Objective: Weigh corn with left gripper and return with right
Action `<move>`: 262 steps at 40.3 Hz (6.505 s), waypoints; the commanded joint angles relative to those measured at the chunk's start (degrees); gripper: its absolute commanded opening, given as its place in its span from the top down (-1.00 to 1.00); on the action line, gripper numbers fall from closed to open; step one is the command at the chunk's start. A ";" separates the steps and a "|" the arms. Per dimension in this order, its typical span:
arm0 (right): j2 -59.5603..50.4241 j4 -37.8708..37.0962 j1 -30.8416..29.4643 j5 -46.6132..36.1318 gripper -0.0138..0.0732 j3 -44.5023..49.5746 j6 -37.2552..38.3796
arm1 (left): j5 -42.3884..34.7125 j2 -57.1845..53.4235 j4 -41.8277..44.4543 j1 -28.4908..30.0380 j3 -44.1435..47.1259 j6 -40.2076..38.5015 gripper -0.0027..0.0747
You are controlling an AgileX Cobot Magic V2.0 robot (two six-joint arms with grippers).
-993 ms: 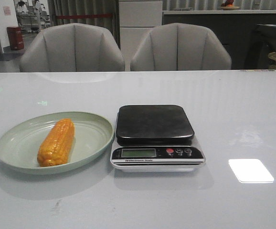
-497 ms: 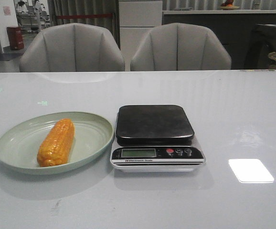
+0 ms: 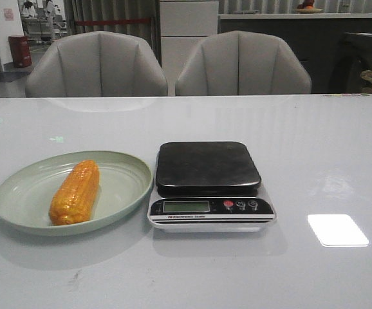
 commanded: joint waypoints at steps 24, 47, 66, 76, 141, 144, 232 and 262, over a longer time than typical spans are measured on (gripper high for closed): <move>-1.08 -0.53 -0.39 -4.69 0.30 0.23 -0.38 | 3.68 16.76 3.17 -8.90 -10.65 -0.20 -0.63; -1.13 -0.53 -0.39 -4.69 0.30 0.23 -0.38 | 2.55 54.47 0.86 -22.94 -22.36 -4.39 -0.63; -1.13 -0.53 -0.39 -4.69 0.30 0.23 -0.38 | 2.12 78.89 -0.08 -28.06 -34.27 -8.03 -0.63; -1.13 -0.53 -0.39 -4.69 0.30 0.23 -0.38 | 2.47 86.31 -0.54 -28.06 -35.92 -8.41 -0.43; -1.13 -0.53 -0.39 -4.69 0.30 0.23 -0.38 | -2.99 98.34 -12.67 -38.40 -57.98 -8.44 -0.55; -1.13 -0.53 -0.39 -4.69 0.30 0.23 -0.38 | -2.62 97.39 -12.34 -38.40 -58.18 -8.20 -0.55; -1.08 -0.53 -0.39 -4.69 0.30 0.23 -0.38 | 7.60 2.20 14.52 -38.40 -6.04 -7.49 0.49; 5.84 -0.53 -0.28 -8.09 0.30 -10.65 -0.15 | 8.02 2.20 14.76 -38.40 -6.04 -7.27 0.64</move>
